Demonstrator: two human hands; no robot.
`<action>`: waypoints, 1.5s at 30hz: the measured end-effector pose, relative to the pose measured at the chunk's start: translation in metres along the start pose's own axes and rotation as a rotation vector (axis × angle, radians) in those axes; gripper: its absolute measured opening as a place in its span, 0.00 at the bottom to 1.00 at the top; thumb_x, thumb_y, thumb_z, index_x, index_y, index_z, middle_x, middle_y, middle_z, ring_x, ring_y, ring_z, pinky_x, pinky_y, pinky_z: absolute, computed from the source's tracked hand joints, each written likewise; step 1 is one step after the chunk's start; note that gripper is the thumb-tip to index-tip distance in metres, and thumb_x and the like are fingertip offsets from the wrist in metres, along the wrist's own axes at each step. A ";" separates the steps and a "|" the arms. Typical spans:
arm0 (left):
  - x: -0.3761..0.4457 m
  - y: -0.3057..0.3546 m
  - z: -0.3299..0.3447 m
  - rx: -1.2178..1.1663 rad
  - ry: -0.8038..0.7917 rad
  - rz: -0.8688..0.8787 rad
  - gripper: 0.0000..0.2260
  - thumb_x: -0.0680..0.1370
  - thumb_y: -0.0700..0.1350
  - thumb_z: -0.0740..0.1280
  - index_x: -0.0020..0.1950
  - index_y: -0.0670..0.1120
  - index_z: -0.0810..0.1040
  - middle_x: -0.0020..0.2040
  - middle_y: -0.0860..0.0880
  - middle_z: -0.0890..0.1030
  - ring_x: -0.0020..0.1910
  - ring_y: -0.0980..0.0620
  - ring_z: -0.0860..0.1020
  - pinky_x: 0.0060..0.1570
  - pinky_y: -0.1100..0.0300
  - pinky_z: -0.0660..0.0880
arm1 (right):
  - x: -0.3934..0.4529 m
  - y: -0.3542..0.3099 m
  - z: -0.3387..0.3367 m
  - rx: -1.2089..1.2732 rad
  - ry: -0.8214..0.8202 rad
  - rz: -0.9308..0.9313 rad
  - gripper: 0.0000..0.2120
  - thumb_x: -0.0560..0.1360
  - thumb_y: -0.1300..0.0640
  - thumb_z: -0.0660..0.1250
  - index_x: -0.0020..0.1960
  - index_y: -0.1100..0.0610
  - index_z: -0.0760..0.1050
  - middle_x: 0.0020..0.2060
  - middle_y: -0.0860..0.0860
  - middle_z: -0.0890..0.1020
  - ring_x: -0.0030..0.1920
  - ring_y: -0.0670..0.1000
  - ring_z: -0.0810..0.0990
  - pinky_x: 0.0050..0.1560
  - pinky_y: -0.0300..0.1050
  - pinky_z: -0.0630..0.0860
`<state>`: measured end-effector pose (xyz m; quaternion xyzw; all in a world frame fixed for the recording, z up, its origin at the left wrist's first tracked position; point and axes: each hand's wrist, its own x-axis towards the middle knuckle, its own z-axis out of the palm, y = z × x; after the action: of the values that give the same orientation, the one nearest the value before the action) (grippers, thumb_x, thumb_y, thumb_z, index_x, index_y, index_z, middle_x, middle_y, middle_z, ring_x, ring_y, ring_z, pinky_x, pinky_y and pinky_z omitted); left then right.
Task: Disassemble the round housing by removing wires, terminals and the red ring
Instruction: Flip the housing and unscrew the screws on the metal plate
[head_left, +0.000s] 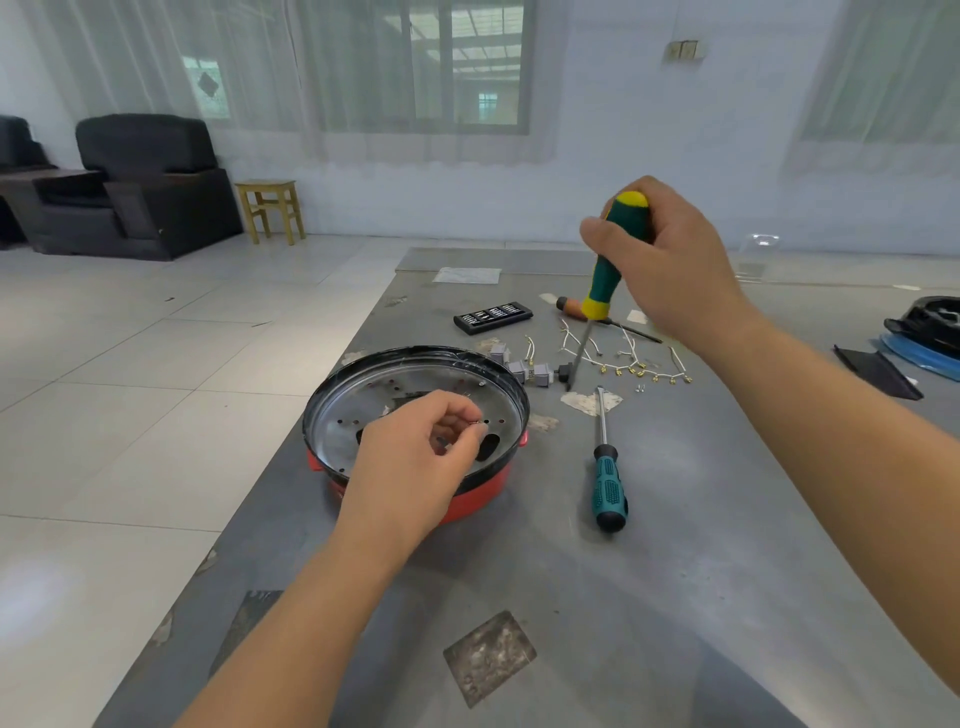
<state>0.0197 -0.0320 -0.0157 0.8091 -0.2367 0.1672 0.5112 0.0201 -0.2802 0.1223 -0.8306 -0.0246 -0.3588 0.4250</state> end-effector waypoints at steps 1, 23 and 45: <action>-0.002 0.000 0.001 0.004 0.013 0.015 0.09 0.77 0.44 0.76 0.44 0.60 0.82 0.43 0.66 0.83 0.44 0.62 0.81 0.45 0.74 0.73 | -0.005 -0.003 0.001 -0.004 -0.012 -0.017 0.12 0.74 0.46 0.69 0.47 0.55 0.73 0.39 0.55 0.80 0.37 0.49 0.81 0.39 0.44 0.79; -0.015 -0.008 0.003 0.339 0.004 0.126 0.17 0.85 0.57 0.57 0.47 0.52 0.81 0.40 0.56 0.80 0.43 0.52 0.77 0.48 0.45 0.74 | -0.112 0.029 0.073 -0.046 -0.397 -0.384 0.05 0.74 0.58 0.77 0.50 0.54 0.84 0.44 0.44 0.84 0.47 0.44 0.82 0.50 0.42 0.78; -0.034 -0.002 0.016 0.630 0.012 0.057 0.15 0.80 0.59 0.62 0.59 0.56 0.83 0.57 0.58 0.84 0.67 0.51 0.75 0.66 0.48 0.64 | -0.089 0.080 0.050 -0.295 -0.231 0.016 0.04 0.76 0.54 0.72 0.48 0.46 0.83 0.43 0.40 0.84 0.46 0.42 0.81 0.48 0.37 0.77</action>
<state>-0.0065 -0.0382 -0.0413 0.9197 -0.1927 0.2513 0.2322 0.0104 -0.2714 -0.0062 -0.9199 -0.0138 -0.2573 0.2957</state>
